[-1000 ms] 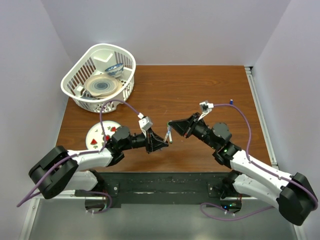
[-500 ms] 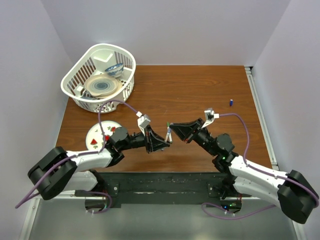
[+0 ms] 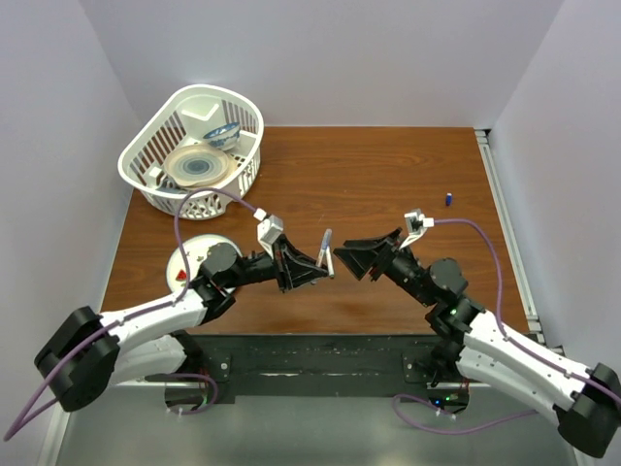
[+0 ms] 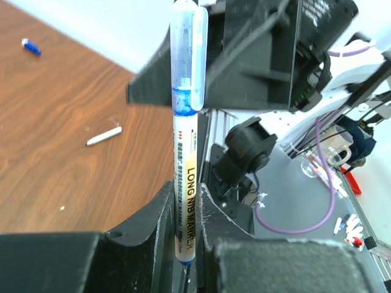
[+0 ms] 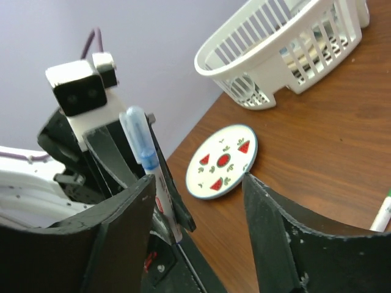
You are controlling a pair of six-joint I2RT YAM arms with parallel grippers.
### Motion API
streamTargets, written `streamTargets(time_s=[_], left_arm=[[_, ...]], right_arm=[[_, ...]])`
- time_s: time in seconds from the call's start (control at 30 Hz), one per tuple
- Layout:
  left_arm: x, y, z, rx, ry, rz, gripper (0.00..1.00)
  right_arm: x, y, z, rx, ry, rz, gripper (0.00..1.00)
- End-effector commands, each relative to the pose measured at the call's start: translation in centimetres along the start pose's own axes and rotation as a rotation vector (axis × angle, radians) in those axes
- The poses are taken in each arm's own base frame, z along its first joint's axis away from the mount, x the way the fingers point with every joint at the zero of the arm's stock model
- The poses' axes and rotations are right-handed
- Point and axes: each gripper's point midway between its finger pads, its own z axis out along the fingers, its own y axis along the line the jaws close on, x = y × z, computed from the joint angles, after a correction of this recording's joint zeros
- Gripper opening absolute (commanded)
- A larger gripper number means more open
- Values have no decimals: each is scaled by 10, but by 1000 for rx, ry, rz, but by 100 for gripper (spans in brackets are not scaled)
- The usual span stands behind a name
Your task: Insert the pens into the pen caps
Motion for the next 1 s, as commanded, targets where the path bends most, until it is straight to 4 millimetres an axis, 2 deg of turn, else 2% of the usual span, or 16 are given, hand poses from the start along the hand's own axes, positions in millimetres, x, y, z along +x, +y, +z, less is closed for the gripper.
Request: streamTargets(time_s=[0.0, 0.03, 0.1, 0.33, 0.53, 0.63, 0.9, 0.97], left_arm=[[-9, -12, -7, 29, -28, 45, 0], [-10, -15, -9, 33, -32, 48, 0], [-8, -16, -11, 36, -29, 47, 0], [-10, -19, -13, 35, -13, 61, 0], [-7, -18, -13, 36, -5, 56, 0], [-6, -18, -13, 35, -4, 54, 0], [-8, -20, -10, 52, -8, 48, 0], [-8, -19, -10, 49, -6, 48, 0]], right_arm=[[-27, 20, 2, 16, -5, -25, 65], [-31, 25, 3, 4, -6, -36, 66], [-26, 31, 7, -25, 31, -46, 67], [-44, 62, 21, -127, 22, -49, 69], [-44, 66, 32, -131, 42, -49, 72], [-44, 71, 36, -154, 48, -47, 69], [-35, 66, 44, -151, 67, -45, 57], [-31, 65, 44, -155, 73, -42, 51]])
